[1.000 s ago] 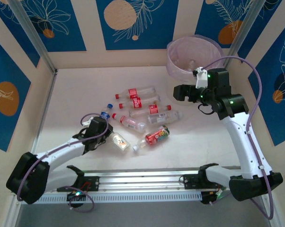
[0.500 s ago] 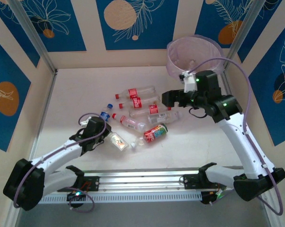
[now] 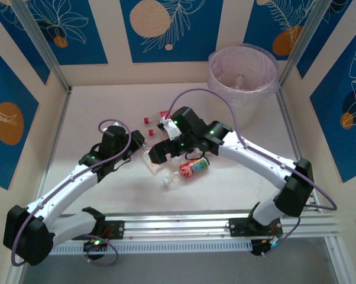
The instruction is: Put the plastic bottles in the bin
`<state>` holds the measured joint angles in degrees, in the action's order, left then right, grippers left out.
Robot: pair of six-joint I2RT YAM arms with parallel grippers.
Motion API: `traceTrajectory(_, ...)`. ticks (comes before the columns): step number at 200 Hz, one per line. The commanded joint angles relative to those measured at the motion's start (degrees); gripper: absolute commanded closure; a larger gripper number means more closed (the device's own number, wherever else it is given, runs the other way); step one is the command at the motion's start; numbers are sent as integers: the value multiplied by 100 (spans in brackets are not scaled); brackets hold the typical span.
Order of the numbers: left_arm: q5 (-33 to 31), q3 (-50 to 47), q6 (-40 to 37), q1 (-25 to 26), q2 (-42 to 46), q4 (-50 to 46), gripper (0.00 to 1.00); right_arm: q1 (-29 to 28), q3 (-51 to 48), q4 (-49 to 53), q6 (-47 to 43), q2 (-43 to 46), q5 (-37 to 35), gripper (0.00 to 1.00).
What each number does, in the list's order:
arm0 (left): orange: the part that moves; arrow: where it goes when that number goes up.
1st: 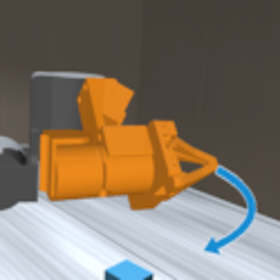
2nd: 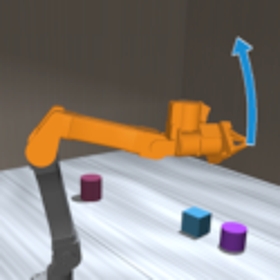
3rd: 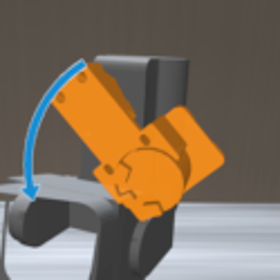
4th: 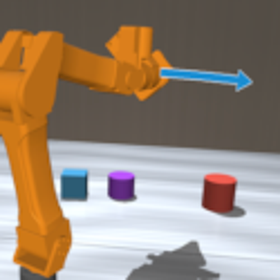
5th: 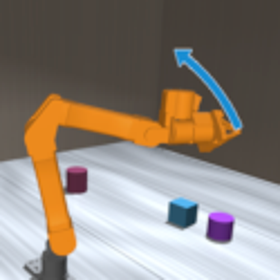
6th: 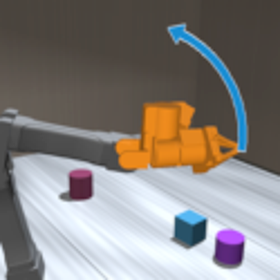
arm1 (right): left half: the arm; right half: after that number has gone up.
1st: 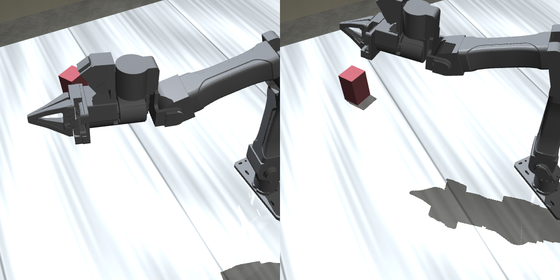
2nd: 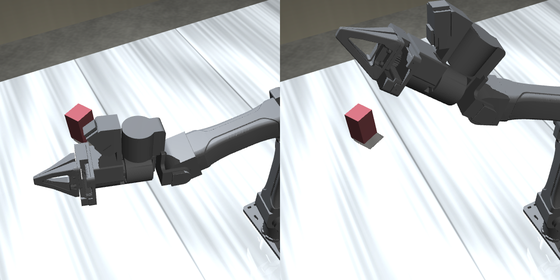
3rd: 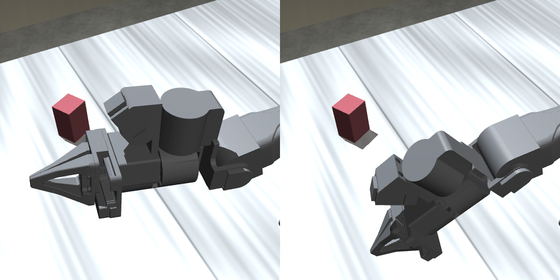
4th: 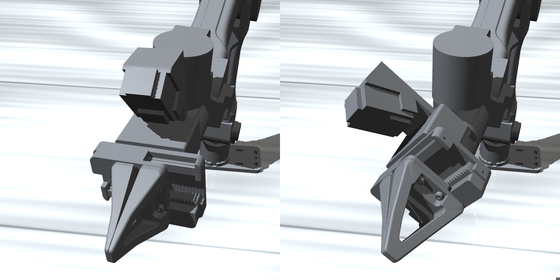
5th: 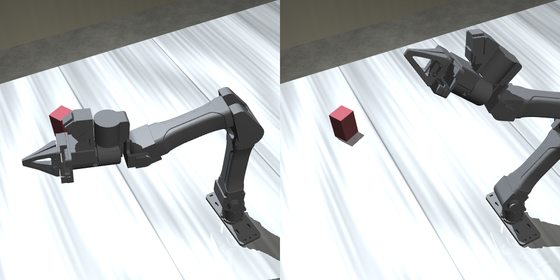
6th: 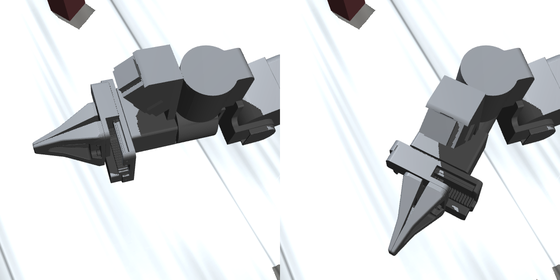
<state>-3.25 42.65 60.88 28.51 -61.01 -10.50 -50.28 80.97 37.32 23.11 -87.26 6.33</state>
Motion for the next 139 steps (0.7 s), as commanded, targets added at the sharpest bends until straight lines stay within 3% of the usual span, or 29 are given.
traceTrajectory(1,670,371,-418,-74,-178,376,66,207,-26,-325,173,-58,417,4)
traceTrajectory(51,1613,594,-609,-75,-676,1070,66,881,-481,-736,333,-58,1268,2)
traceTrajectory(139,1819,407,-302,-74,-794,1878,66,1148,-934,-1294,639,-185,2215,2)
